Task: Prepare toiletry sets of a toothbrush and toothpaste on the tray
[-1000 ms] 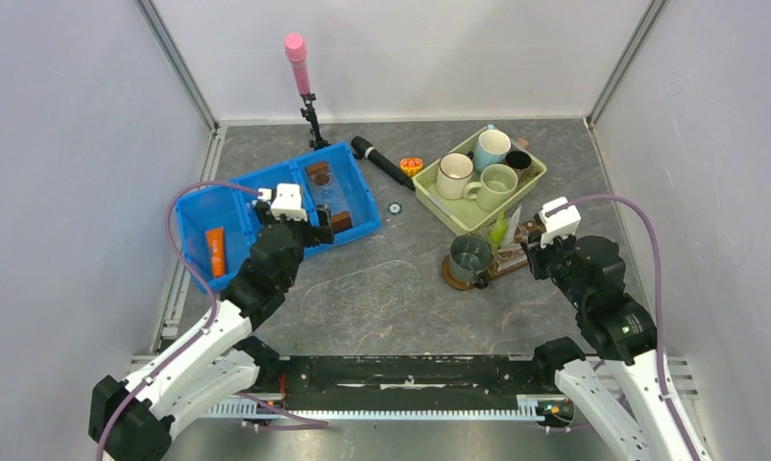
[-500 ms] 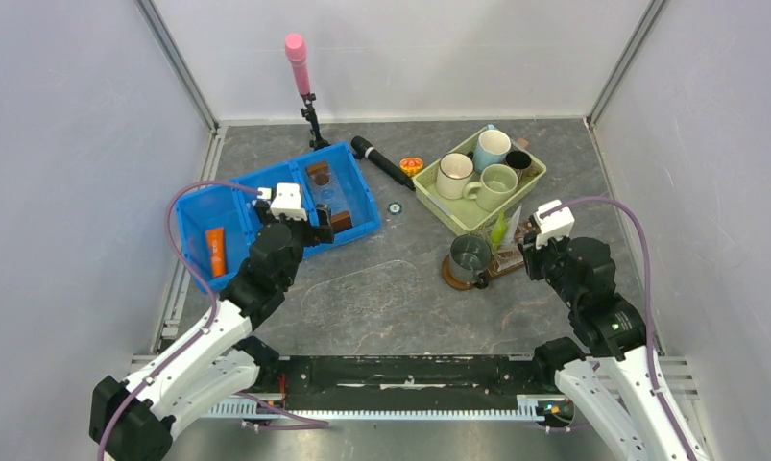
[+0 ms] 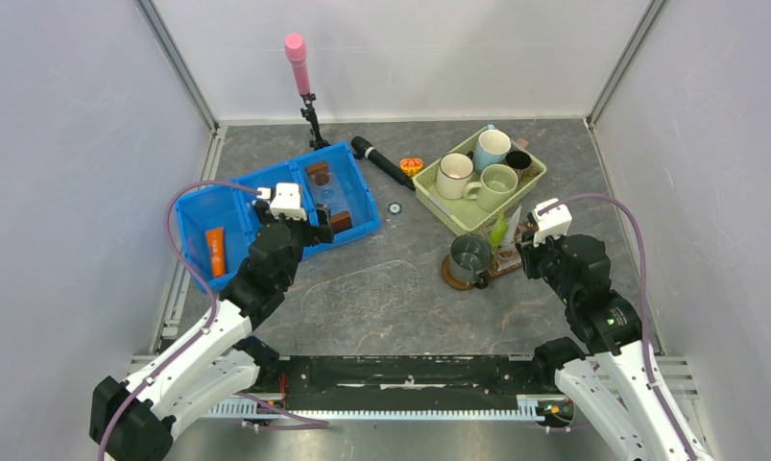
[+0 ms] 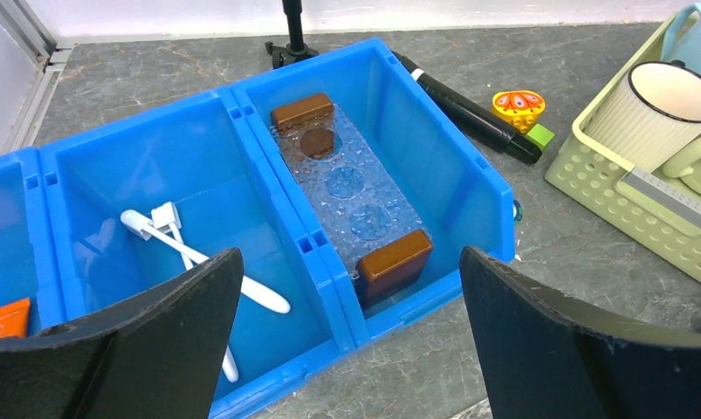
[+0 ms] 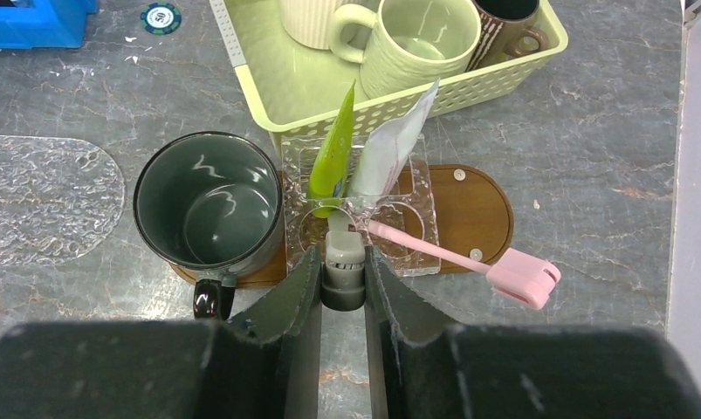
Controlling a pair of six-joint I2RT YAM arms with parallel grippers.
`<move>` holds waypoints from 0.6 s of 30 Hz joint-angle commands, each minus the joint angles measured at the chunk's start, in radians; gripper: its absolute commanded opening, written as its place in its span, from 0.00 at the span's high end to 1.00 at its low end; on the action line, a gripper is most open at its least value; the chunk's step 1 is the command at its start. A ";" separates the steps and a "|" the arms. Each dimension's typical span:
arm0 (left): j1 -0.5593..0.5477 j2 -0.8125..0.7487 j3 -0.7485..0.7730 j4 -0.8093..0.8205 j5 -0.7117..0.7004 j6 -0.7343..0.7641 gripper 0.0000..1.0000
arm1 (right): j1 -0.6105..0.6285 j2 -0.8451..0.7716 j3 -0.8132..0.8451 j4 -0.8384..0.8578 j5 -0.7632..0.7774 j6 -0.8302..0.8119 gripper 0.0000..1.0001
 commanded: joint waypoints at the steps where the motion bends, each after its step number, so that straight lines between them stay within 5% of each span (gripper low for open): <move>1: 0.008 -0.003 0.014 0.056 0.004 0.023 0.00 | 0.003 0.008 -0.007 0.048 0.015 0.020 0.85; 11: 0.012 -0.009 0.014 0.056 0.001 0.025 0.00 | 0.003 0.006 -0.009 0.044 0.025 0.026 0.74; 18: 0.014 -0.013 0.014 0.056 0.006 0.021 0.00 | 0.003 -0.003 0.018 0.021 0.031 0.023 0.57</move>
